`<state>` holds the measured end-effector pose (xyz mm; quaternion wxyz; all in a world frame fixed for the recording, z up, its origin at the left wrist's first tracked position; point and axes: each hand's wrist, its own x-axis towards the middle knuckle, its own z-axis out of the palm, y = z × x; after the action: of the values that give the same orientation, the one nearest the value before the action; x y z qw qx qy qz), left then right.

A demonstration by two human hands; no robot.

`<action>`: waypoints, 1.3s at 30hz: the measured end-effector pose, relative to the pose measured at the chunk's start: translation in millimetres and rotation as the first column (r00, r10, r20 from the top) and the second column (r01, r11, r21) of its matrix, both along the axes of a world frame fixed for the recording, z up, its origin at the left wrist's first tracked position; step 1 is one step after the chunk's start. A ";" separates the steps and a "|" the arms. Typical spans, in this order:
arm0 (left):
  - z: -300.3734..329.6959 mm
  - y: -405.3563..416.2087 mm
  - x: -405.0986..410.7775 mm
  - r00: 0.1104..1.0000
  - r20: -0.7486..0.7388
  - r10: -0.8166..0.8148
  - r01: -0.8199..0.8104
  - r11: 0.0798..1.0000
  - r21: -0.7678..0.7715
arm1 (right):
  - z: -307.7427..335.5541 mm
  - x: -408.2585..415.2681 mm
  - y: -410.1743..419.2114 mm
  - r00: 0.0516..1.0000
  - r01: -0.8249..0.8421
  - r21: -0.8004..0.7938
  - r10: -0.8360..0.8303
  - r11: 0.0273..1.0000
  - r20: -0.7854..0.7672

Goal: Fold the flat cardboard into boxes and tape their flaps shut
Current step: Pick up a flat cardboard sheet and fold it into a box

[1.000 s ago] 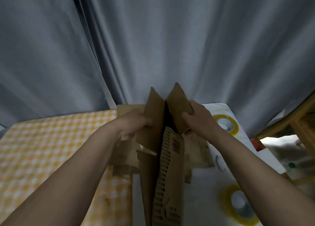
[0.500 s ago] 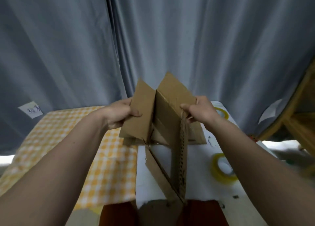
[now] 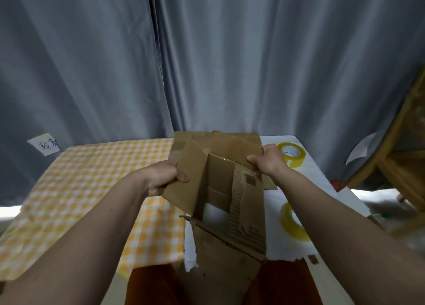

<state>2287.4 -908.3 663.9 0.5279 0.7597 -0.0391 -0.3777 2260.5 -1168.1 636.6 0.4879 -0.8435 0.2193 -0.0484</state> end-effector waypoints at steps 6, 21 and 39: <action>-3.1 -8.4 17.0 0.999 0.019 0.028 -0.029 0.999 0.014 | -0.3 30.7 -4.6 0.991 0.039 -0.176 -0.016 0.984 0.132; -11.1 -49.7 16.6 0.951 0.167 0.259 -0.254 0.966 -0.052 | 1.2 -0.2 18.0 0.939 -0.247 -0.319 0.144 0.915 -0.312; -14.5 -16.0 9.7 0.932 0.302 0.203 -0.211 0.978 -0.007 | 22.5 23.1 13.3 0.989 -0.144 -0.258 0.128 0.955 -0.075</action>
<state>2297.0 -924.3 649.4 0.5429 0.8148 -0.0339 -0.2005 2283.6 -1154.8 659.1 0.3676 -0.9148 0.1663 -0.0192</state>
